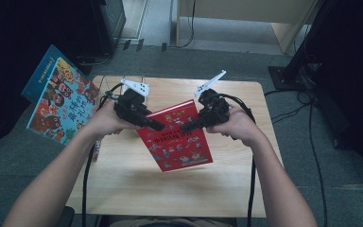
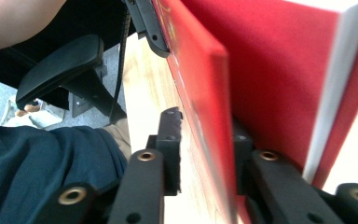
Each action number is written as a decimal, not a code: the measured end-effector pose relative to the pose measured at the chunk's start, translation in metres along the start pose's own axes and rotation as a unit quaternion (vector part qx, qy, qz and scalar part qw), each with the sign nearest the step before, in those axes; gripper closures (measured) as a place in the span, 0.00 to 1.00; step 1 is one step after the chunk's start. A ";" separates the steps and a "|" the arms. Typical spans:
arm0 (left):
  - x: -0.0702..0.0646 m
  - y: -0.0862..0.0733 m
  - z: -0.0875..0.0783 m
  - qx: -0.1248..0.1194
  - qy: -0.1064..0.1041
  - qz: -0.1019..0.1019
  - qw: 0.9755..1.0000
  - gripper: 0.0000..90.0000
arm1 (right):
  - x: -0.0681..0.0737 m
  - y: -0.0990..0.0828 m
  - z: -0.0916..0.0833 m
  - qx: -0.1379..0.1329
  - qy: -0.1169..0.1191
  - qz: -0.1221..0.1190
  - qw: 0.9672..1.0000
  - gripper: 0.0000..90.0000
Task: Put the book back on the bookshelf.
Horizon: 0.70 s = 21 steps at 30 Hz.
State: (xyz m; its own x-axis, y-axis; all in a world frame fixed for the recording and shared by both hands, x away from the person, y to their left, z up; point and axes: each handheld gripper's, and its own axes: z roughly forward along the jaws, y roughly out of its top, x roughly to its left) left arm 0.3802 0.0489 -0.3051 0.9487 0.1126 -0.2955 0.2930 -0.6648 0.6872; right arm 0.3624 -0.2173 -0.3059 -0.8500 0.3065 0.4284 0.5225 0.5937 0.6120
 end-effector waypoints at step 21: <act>0.003 0.005 -0.018 -0.002 0.014 -0.028 0.999 0.88 | -0.007 -0.030 -0.012 -0.077 -0.031 -0.085 0.993 0.62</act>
State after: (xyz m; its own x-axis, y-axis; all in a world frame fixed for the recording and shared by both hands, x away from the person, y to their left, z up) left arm 0.3861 0.0591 -0.2907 0.9335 0.1708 -0.3154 0.3468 -0.6542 0.6721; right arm 0.3534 -0.2463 -0.3191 -0.9266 0.2598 0.2718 0.3715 0.5209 0.7685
